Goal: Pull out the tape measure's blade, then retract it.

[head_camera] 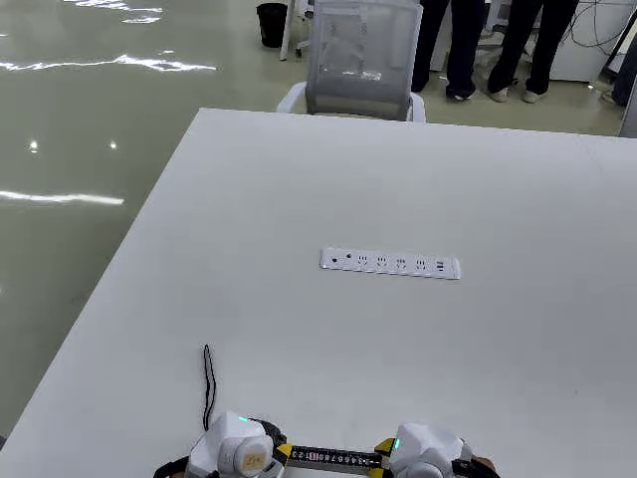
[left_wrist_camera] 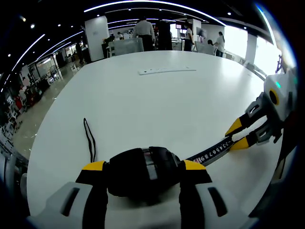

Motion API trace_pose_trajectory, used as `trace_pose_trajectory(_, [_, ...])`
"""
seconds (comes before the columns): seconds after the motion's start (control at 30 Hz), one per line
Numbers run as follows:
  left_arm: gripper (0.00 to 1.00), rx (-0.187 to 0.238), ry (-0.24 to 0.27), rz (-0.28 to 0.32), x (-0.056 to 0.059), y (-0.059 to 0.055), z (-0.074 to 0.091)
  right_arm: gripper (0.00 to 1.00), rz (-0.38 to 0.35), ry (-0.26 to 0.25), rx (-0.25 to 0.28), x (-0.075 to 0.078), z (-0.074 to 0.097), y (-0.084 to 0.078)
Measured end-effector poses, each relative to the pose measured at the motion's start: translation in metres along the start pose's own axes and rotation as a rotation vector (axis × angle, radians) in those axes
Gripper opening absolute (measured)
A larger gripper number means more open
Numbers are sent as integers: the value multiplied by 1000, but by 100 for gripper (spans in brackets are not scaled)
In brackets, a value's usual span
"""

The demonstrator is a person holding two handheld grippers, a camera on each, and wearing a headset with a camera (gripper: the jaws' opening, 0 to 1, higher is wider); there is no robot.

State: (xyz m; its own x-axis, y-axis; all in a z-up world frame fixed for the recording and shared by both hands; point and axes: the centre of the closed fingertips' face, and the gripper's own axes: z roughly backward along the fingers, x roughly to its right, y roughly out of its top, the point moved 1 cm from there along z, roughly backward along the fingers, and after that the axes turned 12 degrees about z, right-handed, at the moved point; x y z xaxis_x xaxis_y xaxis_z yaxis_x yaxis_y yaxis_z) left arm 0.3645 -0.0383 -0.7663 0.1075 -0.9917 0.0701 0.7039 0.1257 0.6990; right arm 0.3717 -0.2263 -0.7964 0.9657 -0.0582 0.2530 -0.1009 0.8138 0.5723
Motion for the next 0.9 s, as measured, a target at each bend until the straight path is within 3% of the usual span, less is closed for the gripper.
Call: trace_pose_trajectory(0.9, [57, 0, 2, 6, 0, 1, -1, 13, 9, 14, 18, -3, -14, 20])
